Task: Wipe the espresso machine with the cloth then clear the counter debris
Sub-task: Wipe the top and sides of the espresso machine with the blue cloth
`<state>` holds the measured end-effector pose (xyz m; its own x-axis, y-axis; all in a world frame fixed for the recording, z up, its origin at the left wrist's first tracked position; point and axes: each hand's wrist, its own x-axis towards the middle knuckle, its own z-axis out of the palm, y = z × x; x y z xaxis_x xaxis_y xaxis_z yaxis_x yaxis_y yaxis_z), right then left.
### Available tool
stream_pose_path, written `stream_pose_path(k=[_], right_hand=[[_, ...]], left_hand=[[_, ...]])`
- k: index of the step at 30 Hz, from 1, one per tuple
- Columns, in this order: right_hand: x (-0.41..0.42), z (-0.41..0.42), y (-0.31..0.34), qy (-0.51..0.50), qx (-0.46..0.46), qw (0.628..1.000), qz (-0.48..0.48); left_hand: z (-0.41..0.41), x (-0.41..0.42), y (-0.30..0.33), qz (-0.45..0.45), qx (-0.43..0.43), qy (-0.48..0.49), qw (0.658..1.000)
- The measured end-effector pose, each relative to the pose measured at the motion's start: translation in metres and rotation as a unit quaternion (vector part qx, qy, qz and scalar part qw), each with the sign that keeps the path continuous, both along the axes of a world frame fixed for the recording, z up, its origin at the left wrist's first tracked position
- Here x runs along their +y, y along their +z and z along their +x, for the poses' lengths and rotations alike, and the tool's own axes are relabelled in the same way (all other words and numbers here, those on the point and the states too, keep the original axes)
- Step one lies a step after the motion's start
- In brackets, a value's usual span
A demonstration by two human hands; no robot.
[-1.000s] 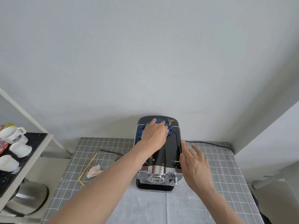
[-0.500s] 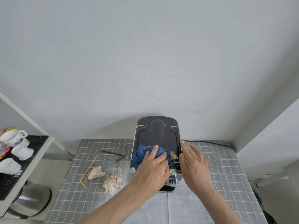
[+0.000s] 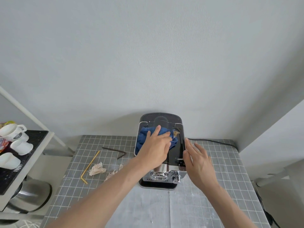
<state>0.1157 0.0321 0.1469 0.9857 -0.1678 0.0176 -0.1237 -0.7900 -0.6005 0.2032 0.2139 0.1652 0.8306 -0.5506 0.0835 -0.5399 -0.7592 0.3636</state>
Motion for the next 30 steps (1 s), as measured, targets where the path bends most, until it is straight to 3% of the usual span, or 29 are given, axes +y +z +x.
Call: stream_pose_path(k=[5,12,14,20,24,30], right_hand=[[-0.010,0.003,0.004,0.010,0.018,0.999,0.045],[-0.022,0.012,0.017,0.032,0.061,0.997,0.016],[-0.025,0.015,0.025,0.037,0.068,0.997,-0.012],[-0.029,0.047,0.050,0.091,0.079,0.988,-0.099],[-0.035,0.067,0.039,0.159,0.066,0.969,-0.178],[-0.029,0.062,0.021,0.160,0.037,0.958,-0.237]], left_hand=[[-0.044,0.015,-0.001,-0.009,-0.016,-0.030,0.999],[-0.074,0.028,-0.009,-0.058,-0.023,-0.072,0.995],[-0.085,0.035,-0.014,-0.072,-0.049,-0.093,0.992],[-0.098,0.043,-0.015,-0.003,-0.126,-0.133,0.983],[-0.103,0.029,-0.017,0.005,-0.175,-0.157,0.972],[-0.110,-0.018,-0.025,0.046,-0.194,-0.136,0.970]])
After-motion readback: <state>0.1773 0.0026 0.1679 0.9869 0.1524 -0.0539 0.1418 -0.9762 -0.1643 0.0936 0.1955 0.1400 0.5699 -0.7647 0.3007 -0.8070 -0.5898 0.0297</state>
